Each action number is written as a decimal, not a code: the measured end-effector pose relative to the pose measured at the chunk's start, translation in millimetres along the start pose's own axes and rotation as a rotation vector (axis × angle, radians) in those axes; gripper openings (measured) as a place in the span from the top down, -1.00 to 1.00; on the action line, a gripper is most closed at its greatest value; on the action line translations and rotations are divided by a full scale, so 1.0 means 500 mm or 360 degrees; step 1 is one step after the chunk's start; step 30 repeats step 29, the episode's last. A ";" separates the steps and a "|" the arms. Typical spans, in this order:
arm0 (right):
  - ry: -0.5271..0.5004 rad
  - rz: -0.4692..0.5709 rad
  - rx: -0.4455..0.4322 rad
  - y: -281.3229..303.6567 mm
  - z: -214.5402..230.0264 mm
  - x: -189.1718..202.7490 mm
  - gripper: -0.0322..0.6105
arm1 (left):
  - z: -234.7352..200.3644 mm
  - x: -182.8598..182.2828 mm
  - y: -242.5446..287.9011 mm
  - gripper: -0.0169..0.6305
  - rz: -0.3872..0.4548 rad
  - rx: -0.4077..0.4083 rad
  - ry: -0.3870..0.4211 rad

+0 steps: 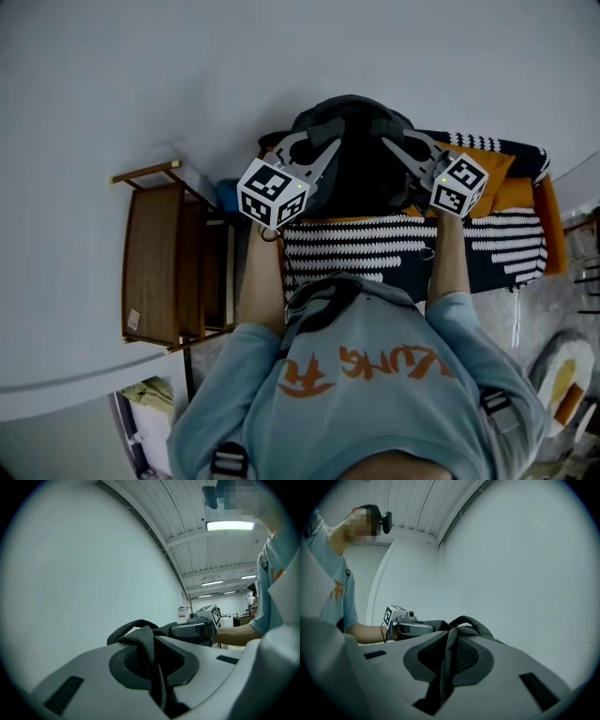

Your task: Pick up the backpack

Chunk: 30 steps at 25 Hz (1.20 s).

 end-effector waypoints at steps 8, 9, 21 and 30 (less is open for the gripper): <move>-0.0039 -0.0004 0.0005 -0.013 -0.004 -0.007 0.81 | 0.006 -0.019 0.007 0.82 0.0010 0.0002 0.0030; -0.0035 -0.0003 0.0004 -0.015 -0.005 -0.006 0.81 | 0.007 -0.019 0.008 0.82 0.0007 0.0005 0.0034; 0.0007 -0.0042 0.0017 -0.019 -0.013 0.010 0.81 | 0.017 -0.003 0.001 0.82 0.0013 0.0023 -0.0012; 0.0002 -0.0066 0.0021 -0.014 -0.013 0.014 0.81 | 0.014 0.005 -0.002 0.82 0.0029 0.0011 -0.0044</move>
Point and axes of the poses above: the fingertips, and each gripper's own axes: y forward along the fingers, z to its right, x out of its underside, the point moved 4 cm from there along -y, backward along the fingers, and after that the axes turned 5 degrees about y, right-handed, at the moved point
